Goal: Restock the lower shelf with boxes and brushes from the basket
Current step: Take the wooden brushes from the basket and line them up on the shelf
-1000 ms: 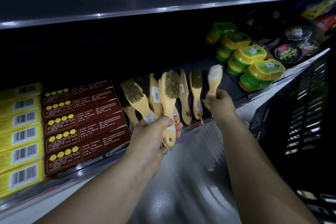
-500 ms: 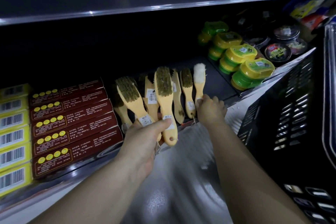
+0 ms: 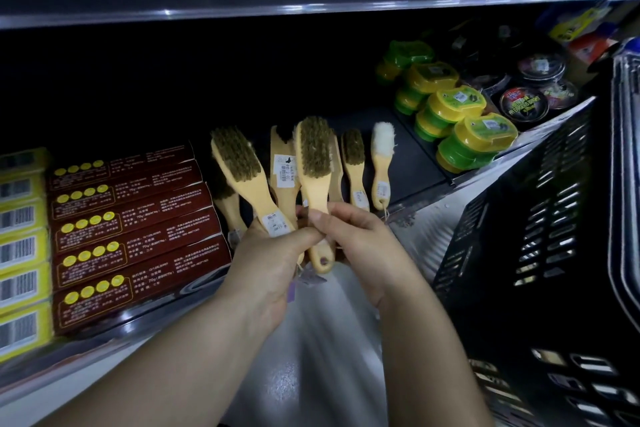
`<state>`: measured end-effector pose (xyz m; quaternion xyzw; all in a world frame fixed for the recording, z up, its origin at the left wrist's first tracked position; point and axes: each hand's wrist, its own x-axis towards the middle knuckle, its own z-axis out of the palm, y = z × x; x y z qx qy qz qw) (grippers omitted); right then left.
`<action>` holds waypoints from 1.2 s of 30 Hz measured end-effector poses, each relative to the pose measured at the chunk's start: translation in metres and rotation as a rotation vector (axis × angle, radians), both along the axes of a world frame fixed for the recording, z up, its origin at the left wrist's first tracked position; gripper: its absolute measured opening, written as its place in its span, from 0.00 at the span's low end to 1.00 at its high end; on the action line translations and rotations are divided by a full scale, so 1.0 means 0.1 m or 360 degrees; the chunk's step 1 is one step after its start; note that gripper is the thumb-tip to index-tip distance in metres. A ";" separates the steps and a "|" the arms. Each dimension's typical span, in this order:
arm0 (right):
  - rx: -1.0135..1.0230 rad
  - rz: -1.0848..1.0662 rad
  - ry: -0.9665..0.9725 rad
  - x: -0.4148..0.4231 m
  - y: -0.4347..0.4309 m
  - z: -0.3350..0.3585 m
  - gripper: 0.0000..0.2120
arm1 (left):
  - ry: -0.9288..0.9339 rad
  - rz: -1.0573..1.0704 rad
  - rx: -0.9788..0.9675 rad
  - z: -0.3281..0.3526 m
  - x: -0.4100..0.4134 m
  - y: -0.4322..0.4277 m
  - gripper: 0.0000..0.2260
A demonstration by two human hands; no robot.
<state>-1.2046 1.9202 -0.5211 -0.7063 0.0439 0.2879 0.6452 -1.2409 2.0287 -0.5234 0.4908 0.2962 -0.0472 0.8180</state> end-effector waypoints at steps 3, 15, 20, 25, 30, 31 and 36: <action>0.0183 -0.0183 0.0060 0.03 -0.06 -0.02 0.08 | -0.0017 -0.0020 -0.0024 -0.01 0.00 0.00 0.13; -0.0274 -0.1203 -0.0232 1.08 -0.64 -0.35 0.13 | 0.0022 0.0041 -0.0002 -0.09 0.06 0.01 0.12; -0.1042 -0.0743 -0.0356 1.26 -0.79 -0.55 0.14 | -0.0058 0.0014 0.0099 -0.09 0.11 0.03 0.16; -0.1358 -0.0270 -0.0525 1.26 -0.81 -0.63 0.13 | -0.0098 -0.0032 0.0139 -0.11 0.11 0.02 0.17; -0.1473 -0.0176 -0.0614 1.29 -0.86 -0.64 0.13 | 0.0006 -0.0026 0.0035 -0.12 0.11 -0.02 0.07; -0.1495 -0.0143 -0.0614 1.30 -0.87 -0.65 0.13 | 0.0049 0.0015 0.0001 -0.11 0.12 -0.02 0.05; -0.1604 -0.0070 -0.0585 1.32 -0.89 -0.73 0.17 | 0.0142 0.0109 -0.0107 -0.07 0.13 -0.06 0.03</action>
